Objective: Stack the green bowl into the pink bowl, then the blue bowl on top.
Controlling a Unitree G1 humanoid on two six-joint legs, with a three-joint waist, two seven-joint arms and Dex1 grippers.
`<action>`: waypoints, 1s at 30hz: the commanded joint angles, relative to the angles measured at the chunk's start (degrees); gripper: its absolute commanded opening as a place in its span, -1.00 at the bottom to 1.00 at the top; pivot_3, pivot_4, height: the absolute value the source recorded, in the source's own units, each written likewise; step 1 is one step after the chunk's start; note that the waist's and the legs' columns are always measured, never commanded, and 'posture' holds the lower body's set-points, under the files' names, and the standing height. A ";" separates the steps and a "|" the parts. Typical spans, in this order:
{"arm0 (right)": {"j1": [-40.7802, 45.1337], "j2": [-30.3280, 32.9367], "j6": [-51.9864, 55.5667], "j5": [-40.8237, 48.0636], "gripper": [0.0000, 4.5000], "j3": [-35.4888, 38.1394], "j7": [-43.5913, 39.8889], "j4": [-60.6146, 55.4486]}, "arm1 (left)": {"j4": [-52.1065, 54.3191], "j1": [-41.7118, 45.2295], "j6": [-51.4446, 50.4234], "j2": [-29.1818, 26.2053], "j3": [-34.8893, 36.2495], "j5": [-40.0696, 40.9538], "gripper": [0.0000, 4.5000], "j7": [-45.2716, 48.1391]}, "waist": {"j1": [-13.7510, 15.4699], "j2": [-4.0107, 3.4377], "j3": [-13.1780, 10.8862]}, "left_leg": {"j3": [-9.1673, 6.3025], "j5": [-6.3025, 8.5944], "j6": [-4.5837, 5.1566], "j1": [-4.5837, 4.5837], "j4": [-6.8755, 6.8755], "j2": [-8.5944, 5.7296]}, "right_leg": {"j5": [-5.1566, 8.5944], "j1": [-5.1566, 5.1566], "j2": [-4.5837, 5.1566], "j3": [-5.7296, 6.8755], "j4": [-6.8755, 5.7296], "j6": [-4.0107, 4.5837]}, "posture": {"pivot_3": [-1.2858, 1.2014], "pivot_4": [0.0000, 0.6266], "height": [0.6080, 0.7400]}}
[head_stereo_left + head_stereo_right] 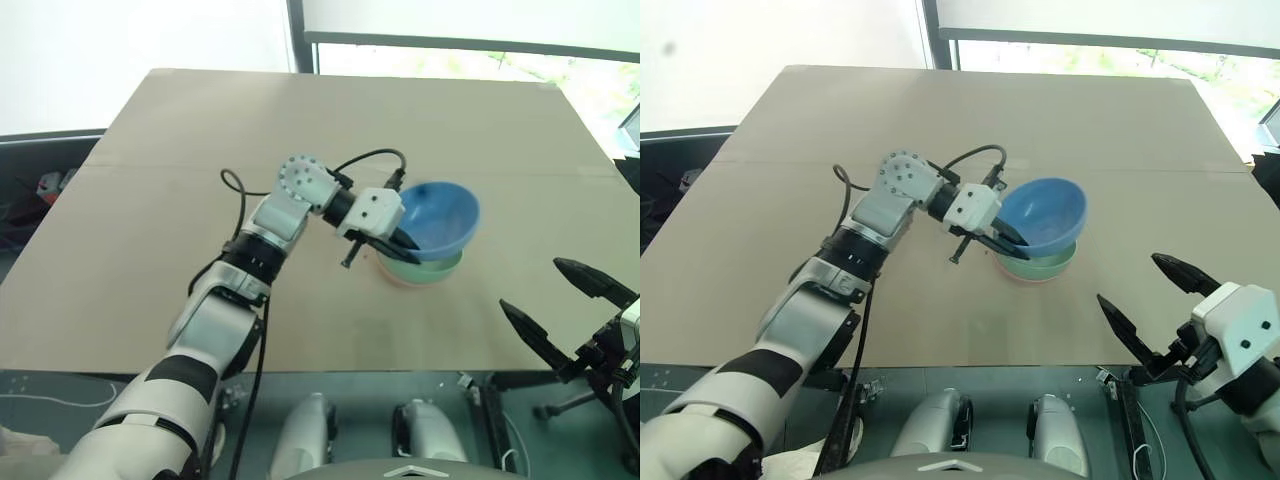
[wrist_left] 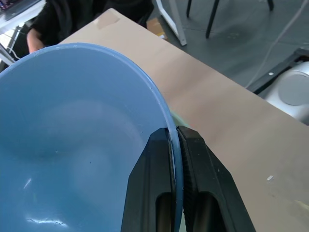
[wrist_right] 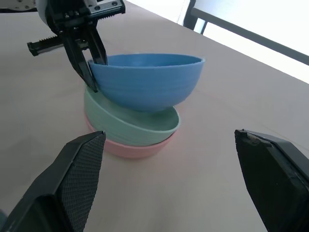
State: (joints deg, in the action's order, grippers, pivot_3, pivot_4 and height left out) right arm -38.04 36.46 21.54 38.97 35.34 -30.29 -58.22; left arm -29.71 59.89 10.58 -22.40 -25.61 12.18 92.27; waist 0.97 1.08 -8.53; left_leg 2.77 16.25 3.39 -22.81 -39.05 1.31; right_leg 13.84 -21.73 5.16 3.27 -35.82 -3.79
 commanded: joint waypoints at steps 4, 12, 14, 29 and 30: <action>-0.19 2.30 0.12 4.04 1.00 3.94 -0.19 -1.77 | 4.17 1.45 -2.35 0.82 3.98 1.79 0.56 -1.70 | 0.67 0.03 0.00 | -0.02 0.06 0.10 -0.06 -0.15 -0.03 | 0.00 0.04 0.06 0.00 0.02 0.00 | 0.03 -0.52 1.00; 2.85 4.25 1.52 4.38 1.00 3.11 -1.78 0.40 | 11.76 -3.49 -17.46 -2.08 14.77 7.58 0.56 -11.54 | 0.11 0.01 0.01 | -0.02 0.04 0.07 -0.05 -0.14 0.00 | 0.00 0.03 0.03 -0.01 0.00 -0.01 | 0.03 -0.52 1.00; 4.25 5.04 1.70 4.18 1.00 2.88 -2.63 1.89 | 14.00 -8.94 -16.34 -2.40 19.87 10.25 0.56 -15.03 | -0.07 0.00 0.02 | -0.02 0.04 0.06 -0.04 -0.15 0.02 | 0.00 0.03 0.05 -0.03 0.00 -0.01 | 0.03 -0.52 1.00; 14.87 13.90 1.30 -3.40 1.00 3.76 -15.84 26.11 | 42.91 -53.01 -28.00 -15.32 37.47 14.90 0.56 -31.94 | 0.08 0.01 0.05 | 0.01 -0.05 -0.12 0.07 -0.08 0.01 | 0.00 0.08 0.21 -0.03 0.01 0.01 | 0.03 -0.52 1.00; 15.07 14.17 1.36 -3.43 1.00 4.07 -16.56 26.77 | 44.09 -54.35 -28.86 -15.85 38.04 15.54 0.56 -32.29 | 0.23 0.00 0.05 | -0.01 -0.05 -0.12 0.07 -0.08 0.01 | 0.00 0.10 0.23 -0.01 0.02 0.01 | 0.03 -0.52 1.00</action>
State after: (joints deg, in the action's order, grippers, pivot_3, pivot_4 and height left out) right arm -23.28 49.78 23.59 35.63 36.93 -45.16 -31.64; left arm 9.82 5.79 -17.35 -37.52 10.57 25.44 60.72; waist 1.20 1.08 -8.47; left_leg 2.74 16.20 3.26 -22.73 -39.13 1.31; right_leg 13.85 -21.62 5.42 3.30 -35.80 -3.77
